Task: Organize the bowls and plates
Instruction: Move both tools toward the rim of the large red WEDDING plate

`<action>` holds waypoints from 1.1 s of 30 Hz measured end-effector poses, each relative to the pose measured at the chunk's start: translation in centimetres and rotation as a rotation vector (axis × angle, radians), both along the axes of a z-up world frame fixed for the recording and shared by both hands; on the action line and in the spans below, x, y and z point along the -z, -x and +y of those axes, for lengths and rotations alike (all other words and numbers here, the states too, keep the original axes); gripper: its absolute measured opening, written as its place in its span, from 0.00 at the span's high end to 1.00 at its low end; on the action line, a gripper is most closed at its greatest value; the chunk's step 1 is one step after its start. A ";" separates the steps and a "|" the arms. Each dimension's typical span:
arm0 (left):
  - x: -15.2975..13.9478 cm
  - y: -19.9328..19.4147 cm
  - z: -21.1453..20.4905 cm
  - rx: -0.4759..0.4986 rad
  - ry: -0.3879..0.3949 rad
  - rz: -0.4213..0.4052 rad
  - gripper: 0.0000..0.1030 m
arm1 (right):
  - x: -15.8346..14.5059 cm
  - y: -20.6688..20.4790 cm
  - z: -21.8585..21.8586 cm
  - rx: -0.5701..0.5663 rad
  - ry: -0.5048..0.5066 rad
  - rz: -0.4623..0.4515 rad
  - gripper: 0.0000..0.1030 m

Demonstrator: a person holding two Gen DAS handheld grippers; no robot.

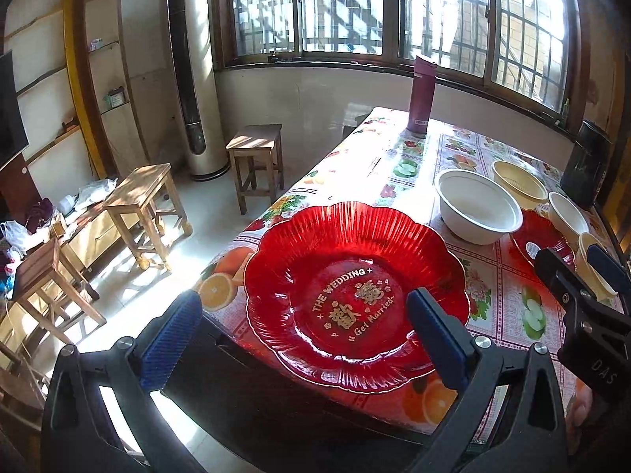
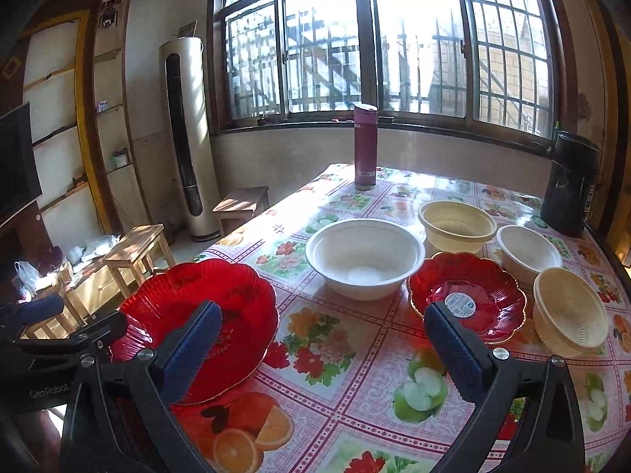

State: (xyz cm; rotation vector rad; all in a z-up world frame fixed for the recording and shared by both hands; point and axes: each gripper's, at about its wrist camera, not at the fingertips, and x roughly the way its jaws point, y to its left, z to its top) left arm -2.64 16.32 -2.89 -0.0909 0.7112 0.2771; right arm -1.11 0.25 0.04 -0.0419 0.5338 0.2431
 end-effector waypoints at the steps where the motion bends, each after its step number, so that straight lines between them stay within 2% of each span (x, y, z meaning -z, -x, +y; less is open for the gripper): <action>1: 0.2 0.0 0.3 -0.005 0.002 0.005 0.00 | 0.2 -0.3 0.4 -0.005 0.004 0.005 0.00; 11: 1.3 -0.3 2.2 -0.040 0.011 0.037 0.00 | 1.6 -1.4 2.9 -0.050 0.010 0.057 0.00; 23: 2.1 -1.0 2.7 -0.046 0.018 0.060 0.00 | 2.6 -2.6 3.8 -0.048 0.004 0.092 0.00; 33: 3.7 -1.9 3.7 -0.070 0.026 0.108 0.00 | 4.1 -4.1 4.0 -0.053 -0.021 0.163 0.00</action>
